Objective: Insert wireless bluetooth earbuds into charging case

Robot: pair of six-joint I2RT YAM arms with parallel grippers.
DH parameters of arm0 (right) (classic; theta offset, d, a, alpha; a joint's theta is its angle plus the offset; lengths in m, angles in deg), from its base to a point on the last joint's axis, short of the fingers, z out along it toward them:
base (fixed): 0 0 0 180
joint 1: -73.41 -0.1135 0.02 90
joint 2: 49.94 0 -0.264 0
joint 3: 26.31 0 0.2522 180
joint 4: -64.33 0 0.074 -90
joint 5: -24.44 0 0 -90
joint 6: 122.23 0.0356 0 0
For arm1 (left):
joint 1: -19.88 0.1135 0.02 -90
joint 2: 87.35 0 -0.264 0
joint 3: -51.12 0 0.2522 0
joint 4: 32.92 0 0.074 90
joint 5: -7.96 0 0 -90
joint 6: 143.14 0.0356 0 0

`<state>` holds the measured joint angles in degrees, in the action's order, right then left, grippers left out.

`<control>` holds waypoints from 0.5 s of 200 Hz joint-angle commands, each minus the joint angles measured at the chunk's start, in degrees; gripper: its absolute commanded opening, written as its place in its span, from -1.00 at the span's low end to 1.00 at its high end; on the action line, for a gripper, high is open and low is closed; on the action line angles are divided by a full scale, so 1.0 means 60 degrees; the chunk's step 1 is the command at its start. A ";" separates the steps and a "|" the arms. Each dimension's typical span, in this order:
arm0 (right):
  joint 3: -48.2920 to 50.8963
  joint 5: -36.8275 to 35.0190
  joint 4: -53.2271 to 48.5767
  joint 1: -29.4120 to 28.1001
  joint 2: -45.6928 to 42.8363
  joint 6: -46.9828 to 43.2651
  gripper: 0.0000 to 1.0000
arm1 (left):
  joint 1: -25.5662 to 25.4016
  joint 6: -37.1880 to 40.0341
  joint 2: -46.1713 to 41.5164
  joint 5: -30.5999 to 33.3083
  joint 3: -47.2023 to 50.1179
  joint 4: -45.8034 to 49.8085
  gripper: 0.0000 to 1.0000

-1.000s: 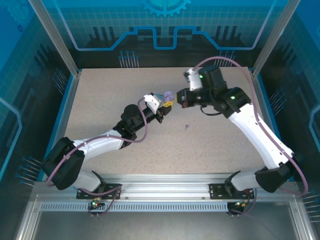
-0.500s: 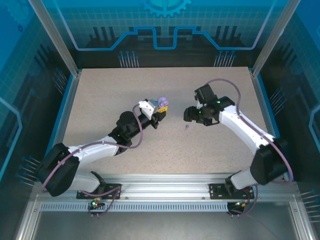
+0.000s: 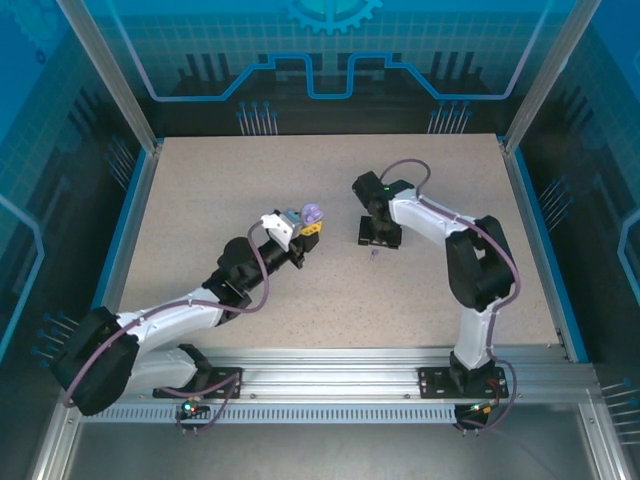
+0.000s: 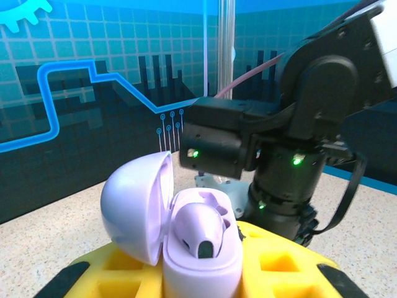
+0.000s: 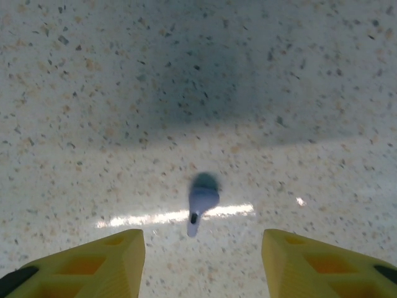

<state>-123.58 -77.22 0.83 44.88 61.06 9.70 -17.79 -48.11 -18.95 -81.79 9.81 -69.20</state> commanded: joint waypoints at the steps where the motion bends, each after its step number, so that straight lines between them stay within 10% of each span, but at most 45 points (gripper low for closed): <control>1: -0.0446 -0.0564 -0.0682 -0.0122 0.0572 0.0362 0.01 | -0.0020 -0.0365 -0.0226 0.0101 0.0204 -0.0403 -1.00; 100: -0.0503 -0.0415 -0.0487 -0.0195 0.1787 0.0439 -0.34 | -0.0001 -0.0372 -0.0201 0.0075 0.0230 -0.0478 -1.00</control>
<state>-126.70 -79.03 -1.09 44.16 69.50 11.78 -17.79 -50.09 -19.23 -81.79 10.58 -69.22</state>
